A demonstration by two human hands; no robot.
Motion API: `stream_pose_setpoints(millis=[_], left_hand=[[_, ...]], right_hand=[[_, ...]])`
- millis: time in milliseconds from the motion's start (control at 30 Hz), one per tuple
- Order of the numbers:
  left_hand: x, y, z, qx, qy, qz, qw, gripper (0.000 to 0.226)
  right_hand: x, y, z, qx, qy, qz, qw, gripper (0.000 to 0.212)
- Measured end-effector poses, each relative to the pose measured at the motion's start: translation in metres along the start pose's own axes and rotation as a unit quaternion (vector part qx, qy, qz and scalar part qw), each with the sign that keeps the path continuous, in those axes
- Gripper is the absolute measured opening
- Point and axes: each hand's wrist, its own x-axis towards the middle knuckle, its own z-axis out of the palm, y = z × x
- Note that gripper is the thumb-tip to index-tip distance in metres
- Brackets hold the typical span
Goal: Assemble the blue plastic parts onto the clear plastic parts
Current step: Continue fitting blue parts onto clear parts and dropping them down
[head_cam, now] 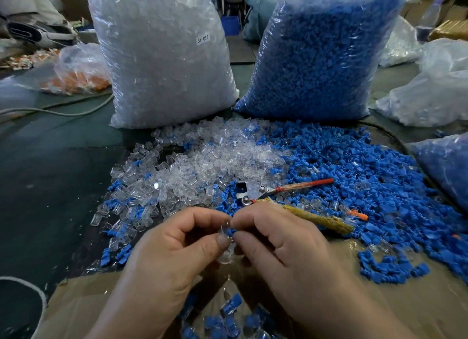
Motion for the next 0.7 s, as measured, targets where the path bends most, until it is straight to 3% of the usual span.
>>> stream_pose_setpoints(millis=[233,400,567,700], left_hand=[[-0.003,0.0,0.003,0.078,-0.013,0.038,0.996,0.027],[0.0,-0.001,0.005,0.06,0.023,0.05,0.997,0.029],[-0.002,0.001,0.001,0.149,0.04,0.052,0.987,0.022],[-0.003,0.002,0.002,0.195,0.071,0.068,0.976,0.03]], right_hand=[[0.0,-0.006,-0.001,-0.08,-0.02,-0.04,0.996,0.032],[0.0,-0.011,0.0,-0.128,-0.029,-0.064,0.989,0.019],[0.0,-0.011,-0.001,-0.134,-0.033,-0.065,0.988,0.023],[0.0,-0.012,0.0,-0.153,-0.035,-0.077,0.985,0.018]])
